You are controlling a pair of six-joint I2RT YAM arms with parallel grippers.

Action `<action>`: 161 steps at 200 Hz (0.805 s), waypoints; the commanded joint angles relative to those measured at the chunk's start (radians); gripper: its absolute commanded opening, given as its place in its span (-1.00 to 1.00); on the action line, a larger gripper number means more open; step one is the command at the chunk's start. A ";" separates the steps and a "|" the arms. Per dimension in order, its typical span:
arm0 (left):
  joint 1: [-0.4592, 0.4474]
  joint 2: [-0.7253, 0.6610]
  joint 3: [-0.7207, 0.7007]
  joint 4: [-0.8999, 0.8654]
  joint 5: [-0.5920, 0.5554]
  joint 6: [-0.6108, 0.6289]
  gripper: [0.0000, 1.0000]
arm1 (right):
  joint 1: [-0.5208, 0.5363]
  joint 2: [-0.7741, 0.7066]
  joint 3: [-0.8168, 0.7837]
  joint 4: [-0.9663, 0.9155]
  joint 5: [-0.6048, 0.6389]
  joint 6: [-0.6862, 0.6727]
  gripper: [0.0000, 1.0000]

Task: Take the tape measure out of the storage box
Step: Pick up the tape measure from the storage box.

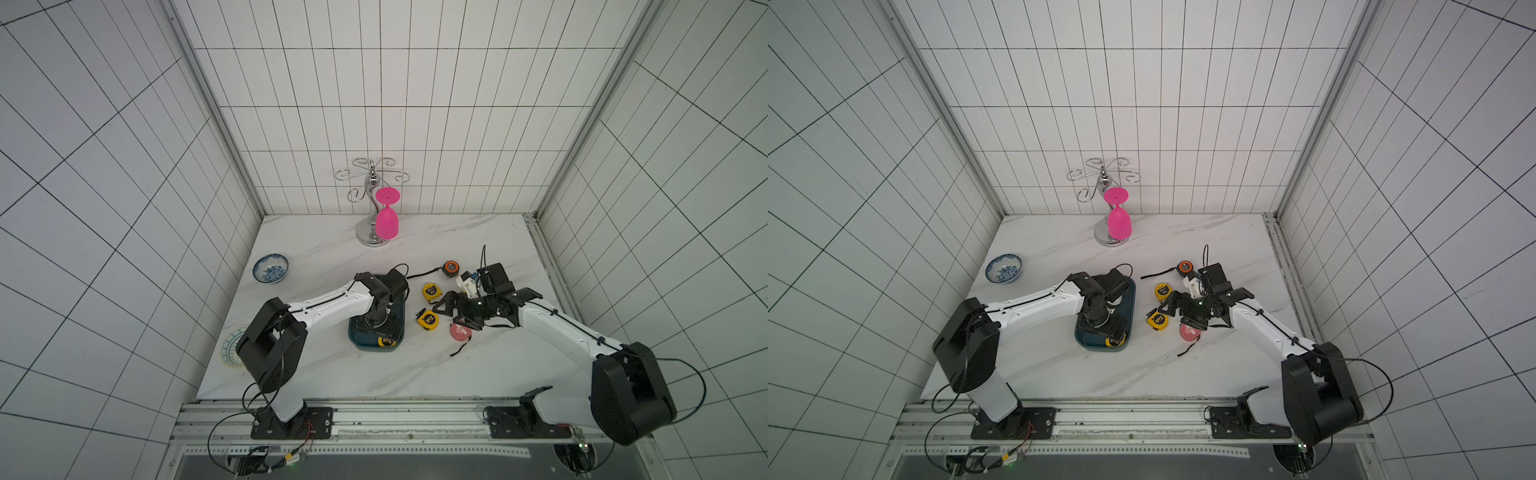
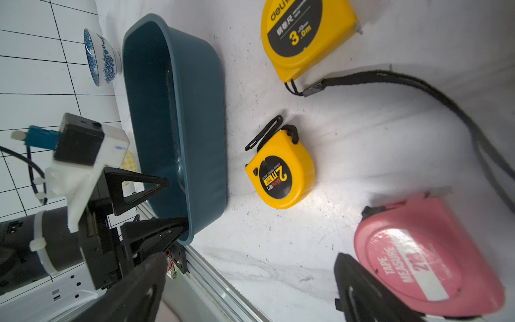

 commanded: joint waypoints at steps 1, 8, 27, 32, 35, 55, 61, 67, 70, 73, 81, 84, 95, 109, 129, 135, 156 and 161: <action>-0.013 0.027 -0.007 0.011 -0.020 0.030 0.79 | -0.012 -0.013 0.040 -0.028 0.009 -0.019 0.97; -0.015 0.034 -0.006 0.011 -0.021 0.031 0.79 | -0.013 -0.013 0.042 -0.028 0.008 -0.021 0.97; -0.017 0.050 -0.006 0.015 -0.021 0.033 0.79 | -0.019 -0.010 0.048 -0.028 0.006 -0.022 0.98; -0.018 0.054 -0.007 0.015 -0.021 0.034 0.79 | -0.021 -0.009 0.050 -0.029 0.006 -0.023 0.98; -0.018 0.056 -0.006 0.015 -0.020 0.034 0.79 | -0.021 -0.009 0.052 -0.028 0.005 -0.024 0.99; -0.018 0.069 -0.003 0.016 -0.034 0.031 0.79 | -0.024 -0.003 0.062 -0.026 0.003 -0.025 0.99; -0.018 0.073 -0.002 0.015 -0.048 0.028 0.79 | -0.025 0.000 0.065 -0.026 0.002 -0.025 0.99; -0.018 0.075 -0.001 0.013 -0.060 0.025 0.79 | -0.027 0.001 0.068 -0.025 0.002 -0.027 1.00; -0.018 0.077 0.001 0.011 -0.067 0.024 0.79 | -0.026 0.001 0.070 -0.025 0.002 -0.027 1.00; -0.018 0.078 0.002 0.009 -0.074 0.022 0.79 | -0.025 0.002 0.071 -0.026 0.002 -0.028 1.00; -0.017 0.082 0.006 0.004 -0.094 0.015 0.78 | -0.027 0.003 0.076 -0.025 0.002 -0.027 1.00; -0.017 0.084 0.007 0.002 -0.102 0.014 0.78 | -0.028 0.003 0.077 -0.024 0.002 -0.027 1.00; -0.015 0.088 0.011 -0.002 -0.125 0.007 0.78 | -0.030 0.003 0.081 -0.024 0.002 -0.027 1.00; -0.008 0.091 0.013 -0.006 -0.149 -0.004 0.77 | -0.031 0.004 0.084 -0.022 0.001 -0.027 1.00; 0.016 0.086 0.013 -0.008 -0.163 -0.018 0.77 | -0.032 0.004 0.086 -0.023 0.000 -0.027 1.00; 0.023 0.082 0.012 -0.008 -0.166 -0.022 0.77 | -0.032 0.003 0.086 -0.022 -0.001 -0.027 1.00; 0.036 0.067 0.015 -0.002 -0.158 -0.024 0.76 | -0.034 0.000 0.081 -0.020 -0.002 -0.027 0.99; 0.035 0.062 0.015 0.000 -0.150 -0.024 0.76 | -0.033 0.001 0.081 -0.019 -0.004 -0.028 0.99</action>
